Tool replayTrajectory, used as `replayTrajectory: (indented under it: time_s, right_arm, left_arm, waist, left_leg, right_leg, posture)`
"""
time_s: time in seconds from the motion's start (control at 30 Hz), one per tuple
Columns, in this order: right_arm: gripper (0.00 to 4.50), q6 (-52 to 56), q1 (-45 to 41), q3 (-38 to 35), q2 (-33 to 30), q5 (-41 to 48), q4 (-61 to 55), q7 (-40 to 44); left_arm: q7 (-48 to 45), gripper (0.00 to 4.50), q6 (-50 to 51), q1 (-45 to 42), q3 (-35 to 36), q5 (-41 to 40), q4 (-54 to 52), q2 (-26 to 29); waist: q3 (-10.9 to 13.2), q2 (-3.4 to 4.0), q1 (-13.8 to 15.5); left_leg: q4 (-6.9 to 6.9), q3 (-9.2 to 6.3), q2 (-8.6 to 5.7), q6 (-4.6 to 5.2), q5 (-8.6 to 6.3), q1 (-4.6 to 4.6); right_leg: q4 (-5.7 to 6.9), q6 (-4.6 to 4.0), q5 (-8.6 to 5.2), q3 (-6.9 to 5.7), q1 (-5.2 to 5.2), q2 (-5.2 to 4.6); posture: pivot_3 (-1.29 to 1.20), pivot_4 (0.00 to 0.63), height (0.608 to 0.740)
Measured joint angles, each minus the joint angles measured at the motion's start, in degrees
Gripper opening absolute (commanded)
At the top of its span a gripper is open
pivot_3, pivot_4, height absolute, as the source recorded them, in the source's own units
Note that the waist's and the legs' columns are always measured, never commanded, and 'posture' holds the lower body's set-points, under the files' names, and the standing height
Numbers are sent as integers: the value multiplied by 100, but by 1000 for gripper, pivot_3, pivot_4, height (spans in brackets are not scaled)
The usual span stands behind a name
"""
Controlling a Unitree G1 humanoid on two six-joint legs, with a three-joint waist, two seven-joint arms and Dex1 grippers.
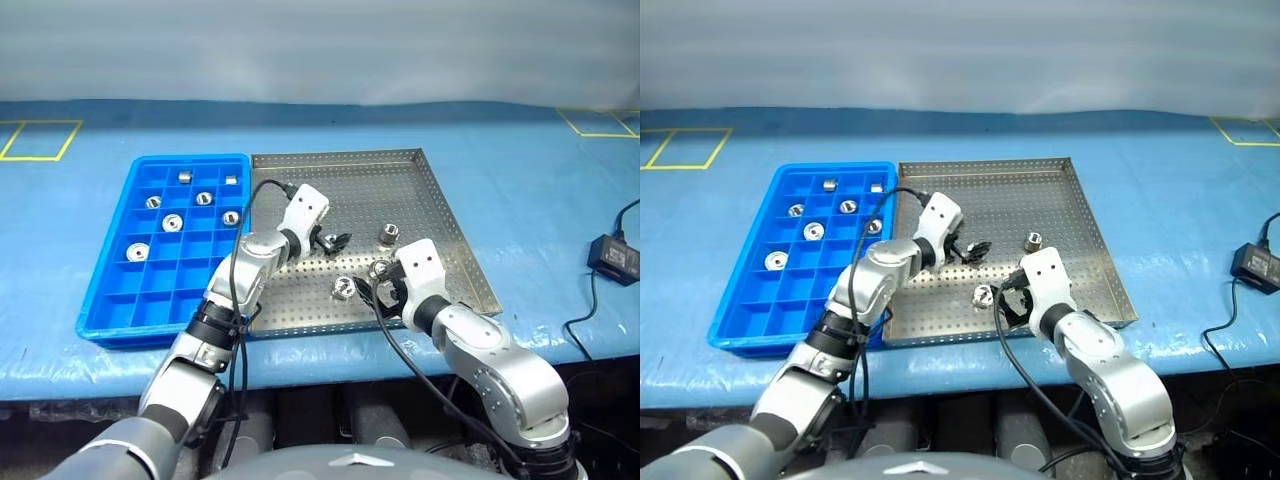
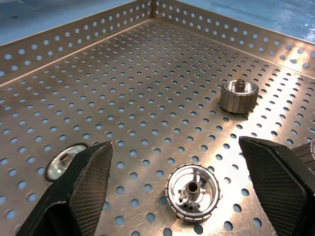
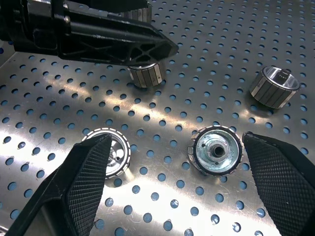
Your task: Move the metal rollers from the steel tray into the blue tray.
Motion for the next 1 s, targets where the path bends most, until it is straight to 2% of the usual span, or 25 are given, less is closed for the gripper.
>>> replayTrajectory:
  time_s: [0.2,0.23,0.33,0.47,0.53,0.77,1.0]
  right_arm:
    - [4500,65,49,-10,47,-25,-117,-45]
    - [4500,87,65,-16,60,-31,-120,-50]
    - [4500,110,88,-42,66,-35,-123,-53]
    - [4500,110,84,-51,74,-38,-123,-52]
    - [4500,111,68,-47,77,-37,-122,-44]
    - [4500,114,-82,-24,67,-38,-107,-10]
    - [4500,111,-411,211,62,-34,-6,168]
  left_arm:
    - [-36,4447,-135,-217,-280,374,606,-92]
    - [55,4281,-64,-248,-342,503,688,-94]
    - [251,3607,-5,-248,-451,792,807,-67]
    - [271,2203,48,-245,-457,908,796,-72]
    - [245,1751,67,-216,-449,916,750,-62]
    - [364,1751,207,136,-20,794,-67,-42]
    - [1900,1751,219,886,1292,922,-2128,-253]
  waist:
    - [0,0,-73]
    - [0,0,-82]
    - [0,0,-104]
    - [0,0,-110]
    - [0,0,-111]
    - [1,0,-91]
    - [0,2,-63]
  left_leg:
    - [2,2,2,1,0,2]
    - [2,3,2,1,-1,2]
    - [2,4,2,2,-1,0]
    - [3,5,2,2,-1,1]
    - [3,6,2,2,-1,2]
    - [3,6,4,2,-1,-3]
    - [2,9,5,4,-3,3]
  right_leg:
    - [2,1,0,4,0,2]
    - [1,2,1,4,0,2]
    - [2,4,2,6,-3,2]
    - [2,5,2,7,-2,0]
    - [2,5,2,9,-2,0]
    - [3,7,4,10,-7,-1]
    - [2,35,21,16,-4,-2]
  posture:
    - [-97,150,740]
    - [-95,150,740]
    - [-86,150,740]
    - [-71,150,740]
    - [-71,150,740]
    - [-32,150,740]
    - [18,150,740]
